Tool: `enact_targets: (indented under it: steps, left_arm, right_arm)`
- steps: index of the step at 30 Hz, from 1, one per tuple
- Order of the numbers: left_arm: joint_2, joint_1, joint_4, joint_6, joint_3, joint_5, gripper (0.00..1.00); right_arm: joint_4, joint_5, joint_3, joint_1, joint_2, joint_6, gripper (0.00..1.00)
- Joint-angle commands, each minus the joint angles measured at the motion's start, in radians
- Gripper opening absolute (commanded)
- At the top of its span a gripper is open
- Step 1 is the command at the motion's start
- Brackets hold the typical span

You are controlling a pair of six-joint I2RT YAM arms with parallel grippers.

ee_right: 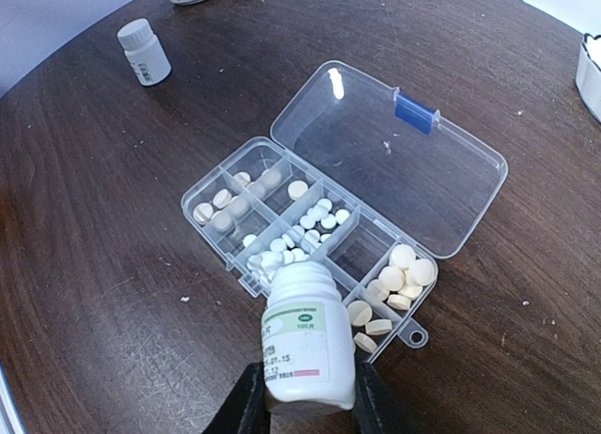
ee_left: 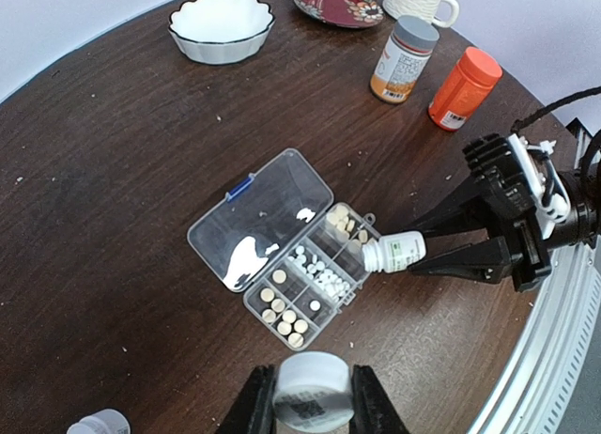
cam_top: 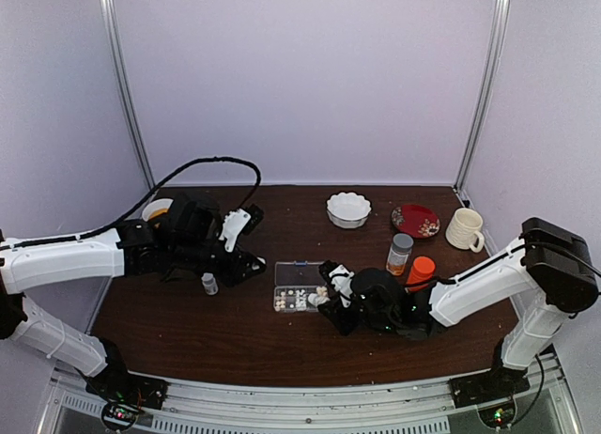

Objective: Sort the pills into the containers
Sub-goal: Pour the pill into the compartment of the pill container.

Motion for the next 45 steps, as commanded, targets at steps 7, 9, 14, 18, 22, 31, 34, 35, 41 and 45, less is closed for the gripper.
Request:
enact_targets:
  steps: [7, 9, 14, 18, 22, 31, 34, 35, 41, 45]
  left_arm:
    - [0.015, 0.005, 0.003, 0.017, 0.049, 0.010, 0.00]
    - [0.017, 0.005, 0.002, 0.019, 0.052, 0.011, 0.00]
    - [0.023, 0.005, -0.003, 0.019, 0.057, 0.015, 0.00]
    - [0.023, 0.005, -0.002, 0.019, 0.054, 0.015, 0.00]
    - [0.022, 0.005, -0.003, 0.017, 0.051, 0.015, 0.00]
    - [0.026, 0.005, -0.004, 0.016, 0.055, 0.018, 0.00]
    - [0.026, 0.006, -0.004, 0.016, 0.054, 0.020, 0.00]
    - [0.027, 0.006, -0.004, 0.016, 0.054, 0.020, 0.00]
    - [0.024, 0.005, -0.006, 0.013, 0.051, 0.021, 0.00]
    - [0.025, 0.005, -0.007, 0.013, 0.052, 0.023, 0.00]
  right_arm:
    - [0.042, 0.022, -0.018, -0.005, -0.034, 0.001, 0.00]
    - [-0.049, 0.029, 0.031, -0.004, -0.016, -0.009, 0.00]
    - [-0.017, 0.028, 0.019, -0.005, -0.015, -0.003, 0.00]
    - [0.026, 0.027, -0.015, -0.001, -0.033, 0.006, 0.00]
    - [-0.095, 0.049, 0.048, -0.001, -0.009, -0.001, 0.00]
    - [0.001, 0.027, -0.004, 0.000, -0.029, 0.011, 0.00]
    - [-0.106, 0.043, 0.054, 0.001, 0.007, 0.008, 0.00]
    - [-0.117, 0.034, 0.068, 0.001, 0.012, 0.002, 0.00]
    - [-0.095, 0.042, 0.053, 0.001, 0.005, 0.018, 0.00]
    - [0.012, 0.042, -0.009, 0.003, -0.022, 0.028, 0.00]
